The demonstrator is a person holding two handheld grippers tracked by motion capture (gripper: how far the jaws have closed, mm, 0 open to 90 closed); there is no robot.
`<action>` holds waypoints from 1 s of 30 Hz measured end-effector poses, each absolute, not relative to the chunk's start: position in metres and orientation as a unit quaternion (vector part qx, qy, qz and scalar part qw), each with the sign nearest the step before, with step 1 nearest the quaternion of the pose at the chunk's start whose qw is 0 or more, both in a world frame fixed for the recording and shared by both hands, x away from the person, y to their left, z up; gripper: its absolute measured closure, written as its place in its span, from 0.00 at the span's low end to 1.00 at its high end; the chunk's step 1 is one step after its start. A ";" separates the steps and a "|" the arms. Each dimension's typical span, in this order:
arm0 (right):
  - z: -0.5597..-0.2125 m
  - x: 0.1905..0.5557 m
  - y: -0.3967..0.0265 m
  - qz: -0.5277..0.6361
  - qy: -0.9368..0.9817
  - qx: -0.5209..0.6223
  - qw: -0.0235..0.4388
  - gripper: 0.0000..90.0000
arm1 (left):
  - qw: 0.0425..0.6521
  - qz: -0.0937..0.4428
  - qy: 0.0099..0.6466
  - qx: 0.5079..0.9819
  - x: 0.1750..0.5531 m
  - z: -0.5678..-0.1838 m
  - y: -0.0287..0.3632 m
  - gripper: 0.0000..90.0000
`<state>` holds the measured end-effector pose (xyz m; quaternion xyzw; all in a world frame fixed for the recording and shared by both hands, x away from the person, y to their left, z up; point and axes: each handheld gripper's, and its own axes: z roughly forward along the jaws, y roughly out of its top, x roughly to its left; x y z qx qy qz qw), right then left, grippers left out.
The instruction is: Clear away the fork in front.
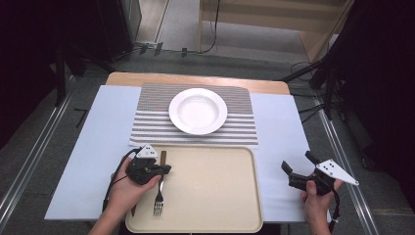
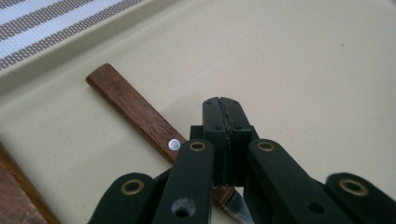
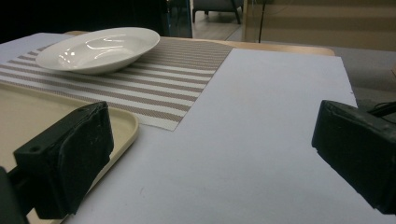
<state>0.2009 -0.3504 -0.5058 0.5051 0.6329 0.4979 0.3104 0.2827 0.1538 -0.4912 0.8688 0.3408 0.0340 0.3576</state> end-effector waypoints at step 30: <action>-0.505 0.198 -0.350 0.494 0.638 0.501 0.314 0.00 | 0.351 0.007 0.350 0.868 0.277 -0.497 0.167 0.99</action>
